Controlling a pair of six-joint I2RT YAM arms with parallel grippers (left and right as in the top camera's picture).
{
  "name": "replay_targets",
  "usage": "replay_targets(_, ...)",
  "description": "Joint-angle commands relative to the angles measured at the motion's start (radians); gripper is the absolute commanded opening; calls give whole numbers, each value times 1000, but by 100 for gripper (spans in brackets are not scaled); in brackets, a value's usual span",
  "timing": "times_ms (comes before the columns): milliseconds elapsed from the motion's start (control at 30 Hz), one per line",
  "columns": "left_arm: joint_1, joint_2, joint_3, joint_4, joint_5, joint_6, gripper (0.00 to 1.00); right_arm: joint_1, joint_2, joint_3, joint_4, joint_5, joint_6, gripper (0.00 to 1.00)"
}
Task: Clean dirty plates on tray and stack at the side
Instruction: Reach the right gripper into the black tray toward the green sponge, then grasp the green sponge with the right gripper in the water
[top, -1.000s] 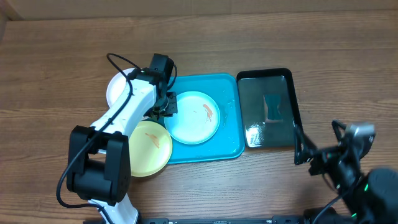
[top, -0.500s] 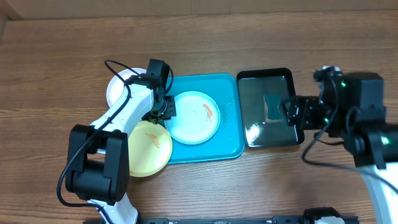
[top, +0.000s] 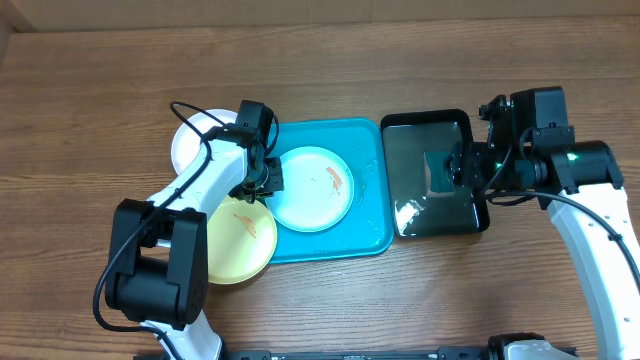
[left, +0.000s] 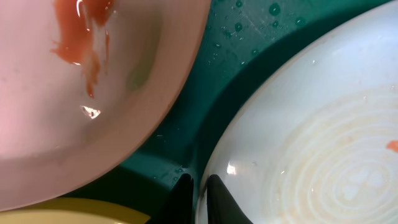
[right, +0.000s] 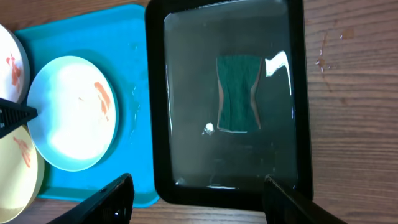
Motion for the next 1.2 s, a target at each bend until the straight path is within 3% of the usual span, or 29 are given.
replay_targets(0, 0, 20, -26, 19, 8, 1, 13, -3, 22, 30, 9, 10, 0, 68)
replay_targets(133, 0, 20, -28, 24, 8, 1, 10, -2, 74, 24, 14, 11, 1, 60)
replay_targets(267, 0, 20, -28, 32, 8, 2, 4, -2, 150, 24, 33, 11, 1, 60)
replay_targets(633, 0, 20, -28, 51, 8, 2, 4, 59, 350, 24, 121, 237, 34, 60)
replay_targets(867, 0, 20, -28, 56, 8, 2, 4, 60, 465, 24, 167, 233, 34, 54)
replay_targets(1167, 0, 20, -28, 67, 15, 2, 4, 60, 479, 24, 212, 207, 34, 52)
